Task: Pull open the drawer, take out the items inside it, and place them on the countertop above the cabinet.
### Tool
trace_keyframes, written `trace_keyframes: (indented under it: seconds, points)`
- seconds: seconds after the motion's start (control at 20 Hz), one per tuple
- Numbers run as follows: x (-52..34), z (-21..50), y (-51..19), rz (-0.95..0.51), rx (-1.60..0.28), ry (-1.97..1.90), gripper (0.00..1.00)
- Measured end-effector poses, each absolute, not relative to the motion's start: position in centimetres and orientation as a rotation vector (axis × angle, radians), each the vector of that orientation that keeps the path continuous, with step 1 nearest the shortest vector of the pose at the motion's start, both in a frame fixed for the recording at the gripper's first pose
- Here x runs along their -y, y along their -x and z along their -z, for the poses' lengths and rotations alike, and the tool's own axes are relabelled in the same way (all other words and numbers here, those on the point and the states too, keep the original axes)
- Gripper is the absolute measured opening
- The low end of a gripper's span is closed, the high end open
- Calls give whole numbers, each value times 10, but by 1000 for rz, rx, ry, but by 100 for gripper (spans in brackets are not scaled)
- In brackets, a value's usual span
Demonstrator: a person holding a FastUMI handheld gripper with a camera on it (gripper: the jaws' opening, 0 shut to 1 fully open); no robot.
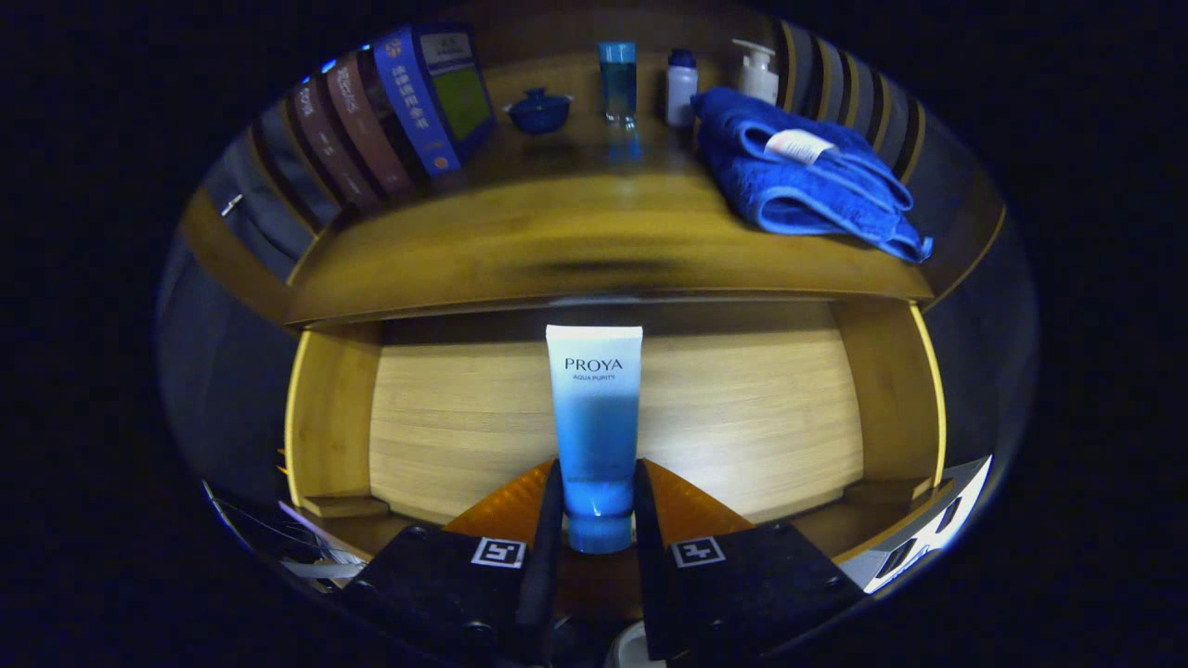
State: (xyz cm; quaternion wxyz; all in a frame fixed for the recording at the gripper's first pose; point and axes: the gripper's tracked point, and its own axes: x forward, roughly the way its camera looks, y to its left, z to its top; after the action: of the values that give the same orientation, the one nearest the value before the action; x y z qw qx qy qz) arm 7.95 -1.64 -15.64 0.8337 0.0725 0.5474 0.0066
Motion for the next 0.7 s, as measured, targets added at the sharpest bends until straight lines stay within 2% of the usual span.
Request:
trace_keyframes:
  seconds: [0.2, 0.45, 0.7]
  points:
    - [25, 118, -119, -21, -1029, -165, 42]
    - [25, 91, -194, -12, -953, -159, 42]
    - [26, 114, -253, 8, -991, -151, 42]
